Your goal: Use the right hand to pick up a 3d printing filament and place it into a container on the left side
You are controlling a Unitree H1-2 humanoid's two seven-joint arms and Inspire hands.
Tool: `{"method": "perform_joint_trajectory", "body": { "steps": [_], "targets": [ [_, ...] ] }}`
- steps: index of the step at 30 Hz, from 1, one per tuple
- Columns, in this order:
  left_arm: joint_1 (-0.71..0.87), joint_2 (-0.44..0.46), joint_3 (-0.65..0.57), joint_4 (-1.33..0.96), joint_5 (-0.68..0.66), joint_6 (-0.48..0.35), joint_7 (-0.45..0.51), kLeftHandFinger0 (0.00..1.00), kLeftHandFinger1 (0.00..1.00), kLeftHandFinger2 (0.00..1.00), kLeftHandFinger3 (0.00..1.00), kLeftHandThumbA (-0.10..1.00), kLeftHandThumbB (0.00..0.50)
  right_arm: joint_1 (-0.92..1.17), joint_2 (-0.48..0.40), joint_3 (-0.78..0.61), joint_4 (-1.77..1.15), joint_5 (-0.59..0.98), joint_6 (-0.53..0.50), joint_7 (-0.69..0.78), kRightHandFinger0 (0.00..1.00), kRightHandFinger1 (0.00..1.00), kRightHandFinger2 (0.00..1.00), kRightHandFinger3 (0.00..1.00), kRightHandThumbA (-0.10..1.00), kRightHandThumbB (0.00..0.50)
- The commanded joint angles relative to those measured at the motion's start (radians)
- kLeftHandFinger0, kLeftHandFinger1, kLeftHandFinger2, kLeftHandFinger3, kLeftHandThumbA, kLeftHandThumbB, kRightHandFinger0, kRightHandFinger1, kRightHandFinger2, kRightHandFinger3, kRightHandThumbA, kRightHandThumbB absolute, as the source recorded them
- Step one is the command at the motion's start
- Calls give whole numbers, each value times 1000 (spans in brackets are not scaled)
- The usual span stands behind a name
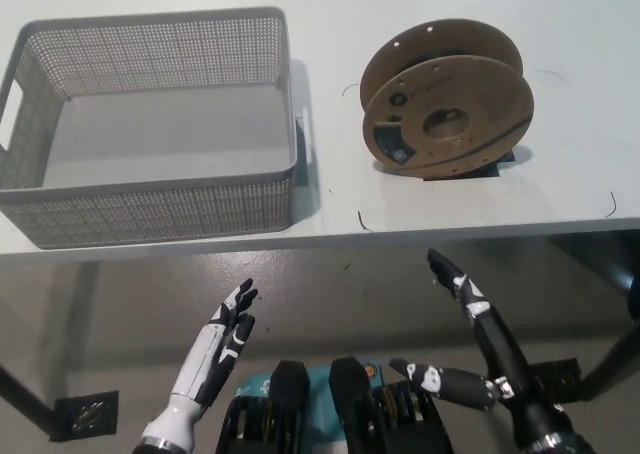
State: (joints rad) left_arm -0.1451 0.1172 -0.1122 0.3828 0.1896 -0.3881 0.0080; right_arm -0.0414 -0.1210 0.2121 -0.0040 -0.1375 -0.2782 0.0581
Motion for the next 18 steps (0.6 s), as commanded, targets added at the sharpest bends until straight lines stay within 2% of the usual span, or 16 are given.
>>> {"method": "perform_joint_trajectory", "body": {
  "steps": [1, 2, 3, 6, 7, 10, 12, 13, 14, 15, 16, 17, 18],
  "targets": [
    [-28, 10, 1, -13, 32, -77, 25, 1000, 1000, 1000, 1000, 1000, 277, 49, -17, -16, -150, -29, -84, -2, 1000, 1000, 1000, 1000, 1000, 24],
    [-32, 12, 3, -12, 31, -78, 23, 1000, 1000, 1000, 1000, 1000, 278, 51, -20, -25, -185, -46, -77, -9, 1000, 1000, 1000, 1000, 1000, 53],
    [-35, 12, 4, -11, 31, -79, 22, 1000, 1000, 1000, 1000, 1000, 278, 51, -20, -29, -197, -50, -72, -9, 1000, 1000, 1000, 1000, 1000, 58],
    [-25, 10, 5, -19, 31, -81, 19, 1000, 1000, 1000, 1000, 1000, 276, 20, -50, -85, -307, -46, -11, -3, 1000, 1000, 1000, 1000, 1000, 164],
    [-25, 10, 6, -21, 32, -80, 18, 1000, 1000, 1000, 1000, 1000, 275, -10, -70, -107, -337, -34, 11, 4, 1000, 1000, 1000, 1000, 1000, 148],
    [-26, 11, 6, -20, 26, -81, 14, 1000, 1000, 1000, 1000, 1000, 278, -97, -129, -157, -402, 27, 111, 42, 1000, 1000, 1000, 1000, 1000, 176],
    [-27, 11, 5, -19, 29, -82, 15, 1000, 1000, 1000, 1000, 1000, 282, -182, -184, -198, -421, 57, 179, 62, 1000, 1000, 1000, 1000, 1000, 207],
    [-27, 12, 4, -18, 31, -82, 17, 1000, 1000, 1000, 1000, 1000, 281, -237, -215, -218, -417, 67, 215, 73, 1000, 1000, 1000, 1000, 968, 250],
    [-28, 11, 4, -17, 31, -82, 17, 1000, 1000, 1000, 1000, 1000, 280, -273, -238, -229, -410, 68, 233, 80, 1000, 1000, 1000, 1000, 967, 265],
    [-30, 10, 3, -14, 32, -82, 17, 1000, 1000, 1000, 1000, 1000, 282, -339, -280, -244, -378, 57, 245, 93, 1000, 1000, 1000, 1000, 999, 292],
    [-30, 9, 4, -13, 32, -82, 17, 1000, 1000, 1000, 1000, 1000, 281, -356, -291, -247, -370, 54, 250, 97, 1000, 1000, 1000, 1000, 1000, 254],
    [-29, 9, 4, -11, 31, -82, 17, 1000, 1000, 1000, 1000, 1000, 284, -421, -330, -254, -335, 50, 277, 116, 1000, 1000, 1000, 1000, 1000, 324],
    [-28, 9, 4, -11, 31, -82, 17, 1000, 1000, 1000, 1000, 1000, 285, -438, -340, -254, -326, 53, 288, 121, 1000, 1000, 1000, 1000, 1000, 332]
  ]
}}
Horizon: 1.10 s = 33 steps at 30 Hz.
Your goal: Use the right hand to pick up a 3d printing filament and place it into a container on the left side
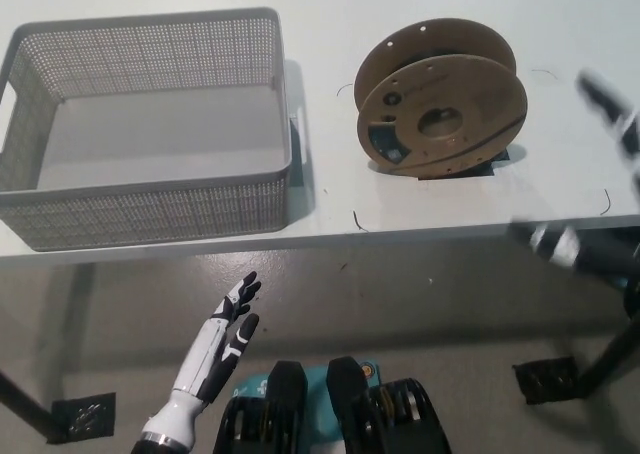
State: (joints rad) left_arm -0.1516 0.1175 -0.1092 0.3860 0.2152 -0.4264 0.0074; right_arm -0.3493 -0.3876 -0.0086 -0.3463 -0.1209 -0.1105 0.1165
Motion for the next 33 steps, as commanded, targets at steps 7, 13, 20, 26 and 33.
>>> {"method": "perform_joint_trajectory", "body": {
  "steps": [7, 13, 20, 26, 33],
  "targets": [
    [-19, 12, -3, -16, 6, -44, 14, 1000, 1000, 1000, 1000, 1000, 274, -424, -285, 23, 139, 11, 332, 237, 1000, 1000, 1000, 1000, 1000, 330],
    [-15, 12, -1, -14, -4, -44, 11, 1000, 1000, 1000, 1000, 1000, 281, -681, -381, 171, 354, -29, 440, 428, 1000, 1000, 1000, 1000, 1000, 314],
    [-9, 8, -4, -17, 0, -44, 15, 1000, 1000, 1000, 1000, 1000, 284, -894, -366, 368, 610, -124, 436, 571, 1000, 1000, 1000, 1000, 1000, 405],
    [22, 5, -7, -23, -2, -44, 16, 1000, 1000, 1000, 1000, 1000, 274, -986, -300, 479, 697, -148, 433, 626, 1000, 1000, 1000, 1000, 1000, 345],
    [28, 6, -7, -26, 20, -44, 16, 1000, 1000, 1000, 1000, 1000, 256, -1108, -177, 522, 869, -99, 475, 738, 1000, 1000, 1000, 1000, 1000, 309]
  ]
}}
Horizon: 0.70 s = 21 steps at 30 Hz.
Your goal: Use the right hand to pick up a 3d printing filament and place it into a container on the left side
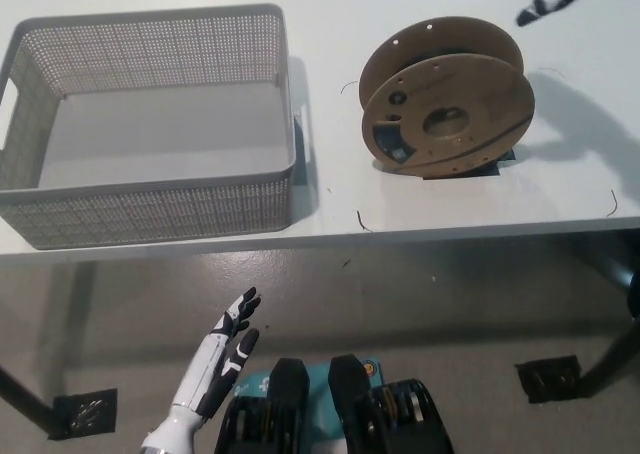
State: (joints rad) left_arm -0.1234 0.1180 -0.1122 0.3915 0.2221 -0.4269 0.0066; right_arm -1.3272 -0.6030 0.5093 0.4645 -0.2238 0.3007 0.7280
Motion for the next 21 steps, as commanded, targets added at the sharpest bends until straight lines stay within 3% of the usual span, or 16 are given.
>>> {"method": "perform_joint_trajectory", "body": {
  "steps": [1, 5, 7, 11, 13, 14, 15, 16, 19, 20, 21],
  "targets": [
    [1, 5, -3, -32, 15, -42, 16, 1000, 1000, 1000, 1000, 1000, 254, -145, 52, 8, 81, 2, 67, 138, 1000, 1000, 1000, 1000, 1000, 328],
    [3, 9, -4, -34, 19, -43, 14, 1000, 1000, 1000, 1000, 1000, 240, -213, 117, 22, 237, 3, 23, 197, 1000, 1000, 1000, 1000, 1000, 285],
    [2, 8, -2, -34, 17, -41, 12, 1000, 1000, 1000, 1000, 1000, 242, -250, 149, 33, 320, -9, -5, 214, 1000, 1000, 1000, 1000, 1000, 312],
    [2, 4, -2, -27, 15, -43, 15, 1000, 1000, 1000, 1000, 1000, 245, -302, 206, 41, 418, -8, -55, 261, 1000, 1000, 1000, 1000, 1000, 229],
    [1, 4, -4, -25, 15, -43, 18, 1000, 1000, 1000, 1000, 1000, 246, -316, 227, 40, 463, -11, -75, 268, 1000, 1000, 1000, 1000, 1000, 211],
    [1, 4, -5, -25, 16, -43, 19, 1000, 1000, 1000, 1000, 1000, 247, -321, 236, 44, 492, -21, -100, 261, 1000, 1000, 1000, 1000, 1000, 225],
    [2, 6, -7, -25, 18, -43, 21, 1000, 1000, 1000, 1000, 1000, 249, -334, 251, 76, 536, -64, -136, 241, 1000, 1000, 1000, 1000, 1000, 276],
    [3, 9, -6, -27, 19, -43, 22, 1000, 1000, 1000, 1000, 1000, 249, -340, 259, 96, 559, -92, -157, 223, 1000, 1000, 1000, 1000, 1000, 283],
    [4, 12, -7, -32, 9, -43, 16, 1000, 1000, 1000, 1000, 1000, 247, -323, 280, 115, 556, -132, -116, 152, 1000, 1000, 1000, 1000, 1000, 279],
    [-2, 16, -9, -29, 8, -43, 16, 1000, 1000, 1000, 1000, 1000, 250, -315, 287, 124, 552, -155, -73, 122, 1000, 1000, 1000, 1000, 1000, 319],
    [-2, 16, -9, -28, 8, -43, 15, 1000, 1000, 1000, 1000, 1000, 256, -313, 292, 133, 555, -169, -62, 115, 1000, 1000, 1000, 1000, 1000, 329]
  ]
}}
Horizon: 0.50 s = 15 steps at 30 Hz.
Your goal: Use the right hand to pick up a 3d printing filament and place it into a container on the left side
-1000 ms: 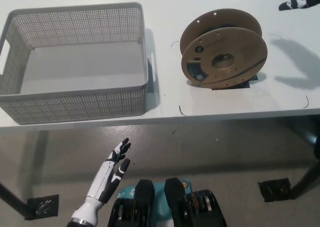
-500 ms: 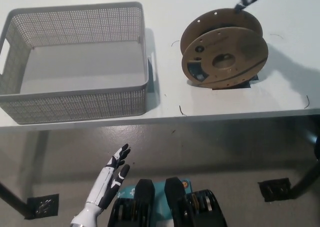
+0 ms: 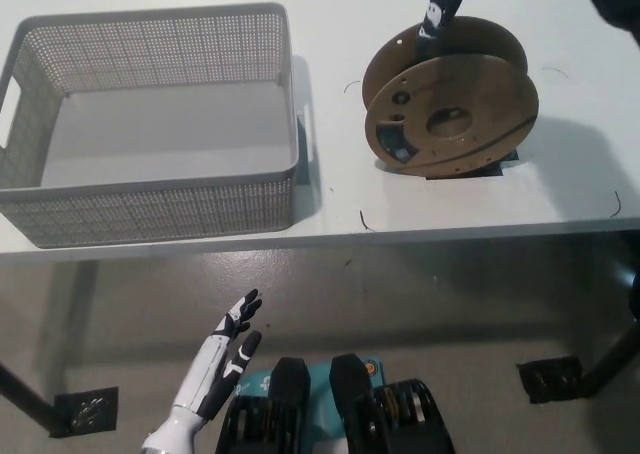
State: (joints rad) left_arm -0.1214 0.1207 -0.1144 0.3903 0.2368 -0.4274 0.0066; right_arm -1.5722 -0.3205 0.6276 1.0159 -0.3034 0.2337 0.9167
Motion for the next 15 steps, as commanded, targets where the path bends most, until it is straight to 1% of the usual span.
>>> {"method": "perform_joint_trajectory", "body": {
  "steps": [1, 3, 4, 5, 6, 7, 8, 9, 11, 13, 14, 15],
  "targets": [
    [-4, 13, -6, -26, -6, -43, 15, 1000, 1000, 1000, 1000, 1000, 264, -65, 16, 23, 7, -101, 9, -81, 1000, 1000, 1000, 1000, 1000, 336],
    [1, 12, -3, -29, -10, -43, 13, 1000, 1000, 1000, 1000, 1000, 274, -59, 28, 46, 15, -133, 9, -101, 1000, 1000, 1000, 1000, 1000, 368],
    [3, 13, -4, -30, -11, -43, 13, 1000, 1000, 1000, 1000, 1000, 273, -58, 32, 51, 17, -144, 6, -109, 1000, 1000, 1000, 1000, 1000, 371],
    [5, 15, -5, -36, -4, -43, 16, 1000, 1000, 1000, 1000, 1000, 260, -53, 37, 66, 26, -160, -12, -118, 1000, 1000, 1000, 1000, 1000, 387],
    [5, 15, -6, -35, -8, -43, 14, 1000, 1000, 1000, 1000, 1000, 263, -51, 39, 83, 33, -176, -34, -121, 1000, 1000, 1000, 1000, 1000, 402],
    [3, 17, -8, -34, -11, -43, 13, 1000, 1000, 1000, 1000, 1000, 263, -49, 43, 83, 46, -174, -48, -118, 1000, 1000, 1000, 1000, 1000, 403],
    [4, 16, -9, -35, -16, -43, 9, 1000, 1000, 1000, 1000, 1000, 272, -44, 46, 89, 56, -181, -54, -124, 1000, 1000, 1000, 1000, 1000, 426],
    [8, 16, -10, -36, -18, -43, 8, 1000, 1000, 1000, 1000, 1000, 283, -38, 48, 99, 60, -194, -62, -129, 1000, 1000, 1000, 1000, 1000, 436],
    [10, 16, -9, -36, -17, -43, 6, 1000, 1000, 1000, 1000, 1000, 296, -29, 51, 103, 63, -203, -62, -135, 1000, 1000, 1000, 1000, 1000, 441],
    [13, 17, -12, -41, -22, -43, 5, 1000, 1000, 1000, 1000, 1000, 288, -13, 48, 109, 57, -215, -72, -136, 1000, 1000, 1000, 1000, 1000, 438],
    [15, 16, -13, -41, -21, -43, 4, 1000, 1000, 1000, 1000, 1000, 296, -4, 45, 114, 52, -221, -79, -135, 1000, 1000, 1000, 1000, 1000, 419],
    [16, 16, -15, -40, -22, -43, 4, 1000, 1000, 1000, 1000, 1000, 298, 5, 43, 126, 49, -235, -89, -127, 1000, 1000, 1000, 1000, 1000, 415]
  ]
}}
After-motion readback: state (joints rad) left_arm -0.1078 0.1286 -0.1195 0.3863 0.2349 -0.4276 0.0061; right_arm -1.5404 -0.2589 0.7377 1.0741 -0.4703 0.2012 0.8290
